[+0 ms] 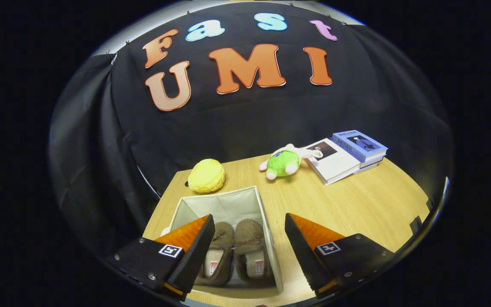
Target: Open the storage box then place both shoes into the box .Put the left shoe in first, then the right shoe, with the right side of both shoes facing outward in a uniform manner.
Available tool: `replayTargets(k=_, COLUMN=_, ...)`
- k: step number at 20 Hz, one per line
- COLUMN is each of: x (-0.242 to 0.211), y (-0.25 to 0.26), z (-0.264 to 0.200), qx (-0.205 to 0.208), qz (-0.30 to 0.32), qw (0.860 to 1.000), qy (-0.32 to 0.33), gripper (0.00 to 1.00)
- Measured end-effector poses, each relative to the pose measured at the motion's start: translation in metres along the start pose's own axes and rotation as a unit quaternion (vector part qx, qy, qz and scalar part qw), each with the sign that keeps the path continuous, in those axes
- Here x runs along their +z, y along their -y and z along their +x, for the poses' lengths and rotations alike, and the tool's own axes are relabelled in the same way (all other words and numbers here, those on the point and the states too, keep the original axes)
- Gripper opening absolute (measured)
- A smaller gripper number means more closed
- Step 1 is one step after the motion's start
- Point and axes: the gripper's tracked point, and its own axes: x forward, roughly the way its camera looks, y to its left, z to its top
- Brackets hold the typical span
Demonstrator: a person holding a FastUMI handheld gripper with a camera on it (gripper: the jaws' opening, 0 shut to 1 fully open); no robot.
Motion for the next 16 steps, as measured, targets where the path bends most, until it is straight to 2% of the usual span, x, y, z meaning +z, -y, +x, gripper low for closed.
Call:
replayTargets(k=9, x=0.072, y=0.082, z=-0.067, qx=0.0, qz=-0.035, qw=0.994, qy=0.099, gripper=0.98)
replayTargets(k=16, x=0.095, y=0.175, z=-0.108, qx=-0.005, qz=-0.056, qw=0.986, qy=0.156, gripper=0.98)
